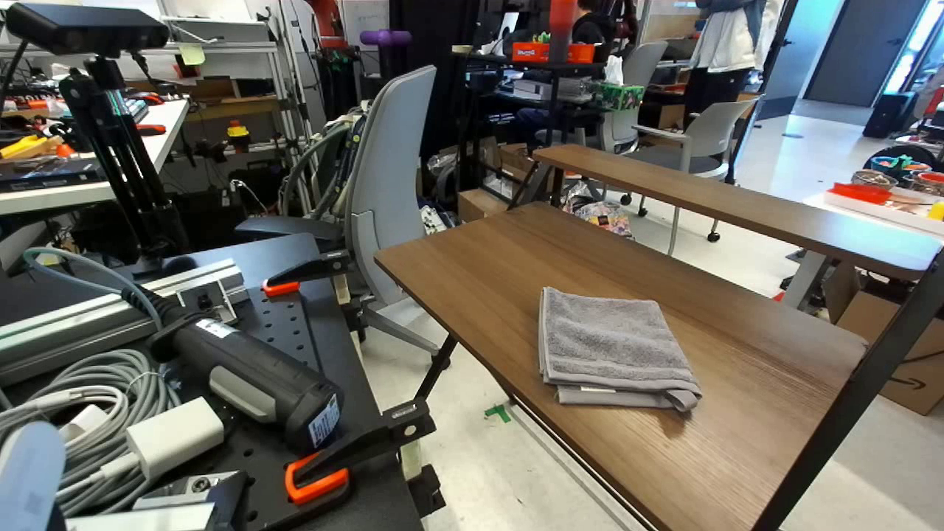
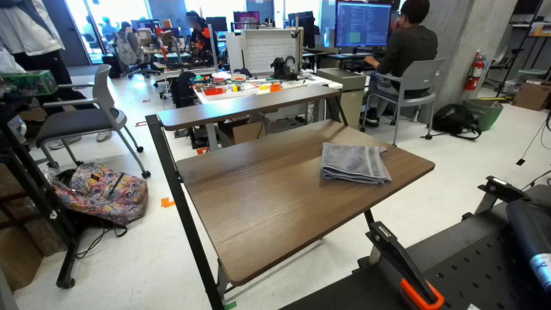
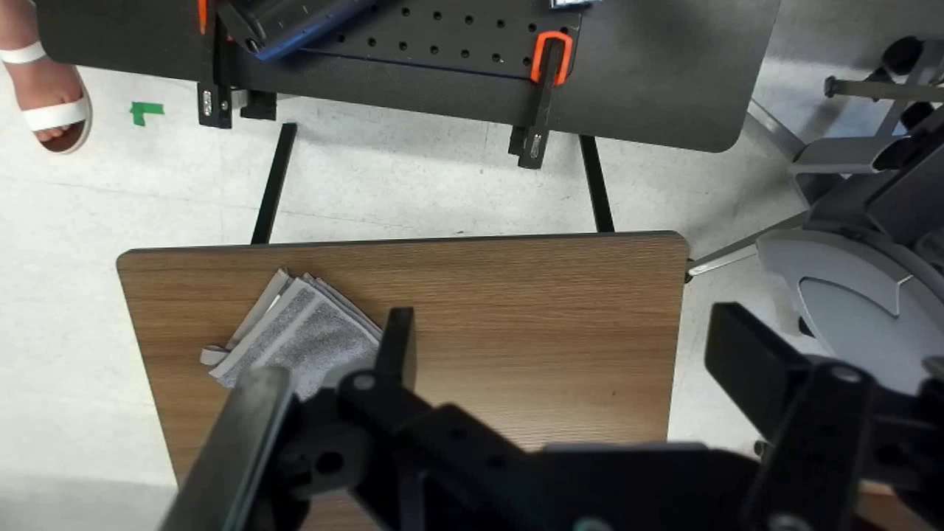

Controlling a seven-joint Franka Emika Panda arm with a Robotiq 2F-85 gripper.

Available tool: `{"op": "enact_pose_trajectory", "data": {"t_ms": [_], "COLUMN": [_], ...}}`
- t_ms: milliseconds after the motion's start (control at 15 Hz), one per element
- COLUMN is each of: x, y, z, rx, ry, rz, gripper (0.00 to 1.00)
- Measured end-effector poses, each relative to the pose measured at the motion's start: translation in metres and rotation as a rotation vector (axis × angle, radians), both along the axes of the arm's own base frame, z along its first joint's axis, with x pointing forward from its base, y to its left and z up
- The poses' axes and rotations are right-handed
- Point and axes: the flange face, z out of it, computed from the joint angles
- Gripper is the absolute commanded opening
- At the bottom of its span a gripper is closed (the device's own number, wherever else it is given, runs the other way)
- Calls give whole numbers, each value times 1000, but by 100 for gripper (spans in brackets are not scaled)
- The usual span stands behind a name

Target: Slide the towel to the left

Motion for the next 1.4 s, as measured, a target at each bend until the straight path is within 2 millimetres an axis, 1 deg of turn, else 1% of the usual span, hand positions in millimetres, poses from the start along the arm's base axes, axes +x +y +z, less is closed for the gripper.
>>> {"op": "enact_pose_trajectory", "data": {"t_ms": [133, 267, 467, 600, 800, 1000, 1200, 1400], "x": [6, 18, 45, 66, 100, 133, 168, 201], "y": [1, 4, 3, -2, -19, -44, -68, -88], "z": [0, -6, -26, -43, -72, -107, -146, -189], "rx": [11, 29, 49, 44, 14, -26, -50, -54], "ry": [-32, -71, -92, -84, -59, -7, 26, 36], "rz": [-17, -37, -70, -82, -97, -112, -130, -139], "gripper": [100, 100, 100, 100, 100, 100, 100, 100]}}
